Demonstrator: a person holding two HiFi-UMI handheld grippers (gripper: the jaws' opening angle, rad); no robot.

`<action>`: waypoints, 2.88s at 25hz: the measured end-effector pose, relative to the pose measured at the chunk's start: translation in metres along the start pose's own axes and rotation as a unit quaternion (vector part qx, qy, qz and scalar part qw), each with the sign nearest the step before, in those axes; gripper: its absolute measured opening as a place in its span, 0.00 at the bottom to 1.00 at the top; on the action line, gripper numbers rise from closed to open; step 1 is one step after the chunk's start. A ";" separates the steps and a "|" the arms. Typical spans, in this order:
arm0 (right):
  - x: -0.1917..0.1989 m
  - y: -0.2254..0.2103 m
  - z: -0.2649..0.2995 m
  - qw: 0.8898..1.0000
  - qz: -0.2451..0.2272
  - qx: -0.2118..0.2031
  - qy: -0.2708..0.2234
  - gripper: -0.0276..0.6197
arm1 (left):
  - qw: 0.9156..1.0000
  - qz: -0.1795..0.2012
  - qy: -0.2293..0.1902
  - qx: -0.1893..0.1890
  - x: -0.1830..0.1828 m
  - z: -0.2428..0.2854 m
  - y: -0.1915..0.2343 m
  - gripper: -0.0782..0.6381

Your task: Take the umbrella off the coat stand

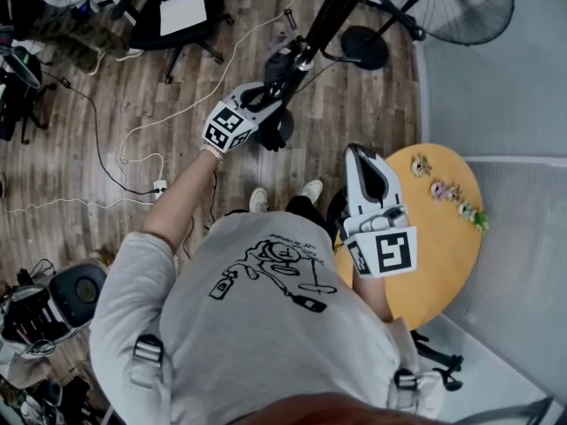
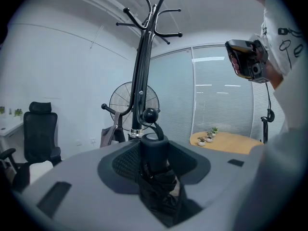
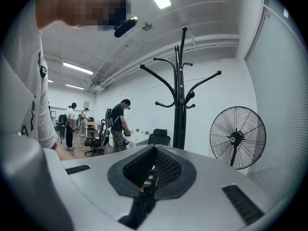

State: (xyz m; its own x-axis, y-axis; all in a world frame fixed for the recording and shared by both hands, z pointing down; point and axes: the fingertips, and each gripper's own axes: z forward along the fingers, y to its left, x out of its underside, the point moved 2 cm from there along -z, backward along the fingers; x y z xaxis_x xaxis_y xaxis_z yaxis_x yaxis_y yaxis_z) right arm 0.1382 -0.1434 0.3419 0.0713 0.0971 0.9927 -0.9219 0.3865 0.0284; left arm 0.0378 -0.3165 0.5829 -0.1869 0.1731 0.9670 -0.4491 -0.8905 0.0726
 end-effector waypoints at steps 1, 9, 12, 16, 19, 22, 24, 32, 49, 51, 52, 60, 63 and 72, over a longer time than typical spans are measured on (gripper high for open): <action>0.000 0.001 0.000 1.000 0.000 -0.001 0.000 0.07 | 1.000 0.000 -0.001 -0.001 -0.001 -0.001 0.000 0.36; -0.003 0.005 0.003 1.000 -0.002 -0.006 -0.002 0.07 | 1.000 -0.003 -0.006 -0.008 -0.009 -0.009 -0.003 0.36; -0.002 0.006 0.007 1.000 -0.003 -0.005 -0.001 0.07 | 1.000 -0.011 -0.010 -0.012 -0.010 -0.014 0.000 0.36; -0.003 0.006 0.007 1.000 -0.003 -0.004 -0.002 0.07 | 1.000 -0.015 -0.010 -0.015 -0.011 -0.018 -0.002 0.36; -0.003 0.004 0.006 1.000 -0.002 -0.003 -0.002 0.07 | 1.000 -0.018 -0.012 -0.018 -0.015 -0.019 -0.003 0.36; -0.004 0.006 0.006 1.000 -0.001 -0.004 -0.003 0.07 | 1.000 -0.020 -0.012 -0.019 -0.018 -0.024 -0.005 0.36; -0.005 0.006 0.004 1.000 -0.001 -0.004 -0.002 0.07 | 1.000 -0.020 -0.014 -0.019 -0.021 -0.027 -0.008 0.36; -0.004 0.006 0.000 1.000 0.000 -0.006 -0.006 0.07 | 0.999 -0.025 -0.025 -0.021 -0.032 -0.035 -0.018 0.36; -0.003 0.005 0.001 1.000 0.000 -0.001 -0.009 0.07 | 0.999 -0.014 -0.039 -0.034 -0.080 -0.071 -0.037 0.36; -0.002 0.006 0.000 1.000 0.000 -0.001 -0.011 0.07 | 0.998 -0.014 -0.042 -0.037 -0.086 -0.077 -0.040 0.36; -0.001 0.006 -0.001 1.000 -0.001 0.000 -0.011 0.07 | 0.998 -0.015 -0.044 -0.038 -0.089 -0.080 -0.042 0.36; -0.005 0.004 -0.002 1.000 -0.001 0.003 -0.013 0.07 | 0.997 -0.009 -0.060 -0.040 -0.126 -0.103 -0.057 0.36; -0.006 0.002 -0.002 1.000 0.000 0.004 -0.014 0.07 | 0.997 -0.009 -0.068 -0.041 -0.140 -0.110 -0.063 0.36; -0.009 -0.001 0.001 1.000 0.001 0.006 -0.016 0.07 | 0.995 -0.020 -0.096 -0.036 -0.176 -0.129 -0.079 0.36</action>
State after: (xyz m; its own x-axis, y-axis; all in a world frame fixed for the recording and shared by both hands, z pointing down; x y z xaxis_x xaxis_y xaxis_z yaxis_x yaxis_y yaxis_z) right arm 0.1381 -0.1450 0.3335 0.0577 0.0678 0.9960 -0.9267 0.3746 0.0282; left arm -0.0066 -0.2222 0.3756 -0.0012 0.1181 0.9930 -0.5158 -0.8508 0.1005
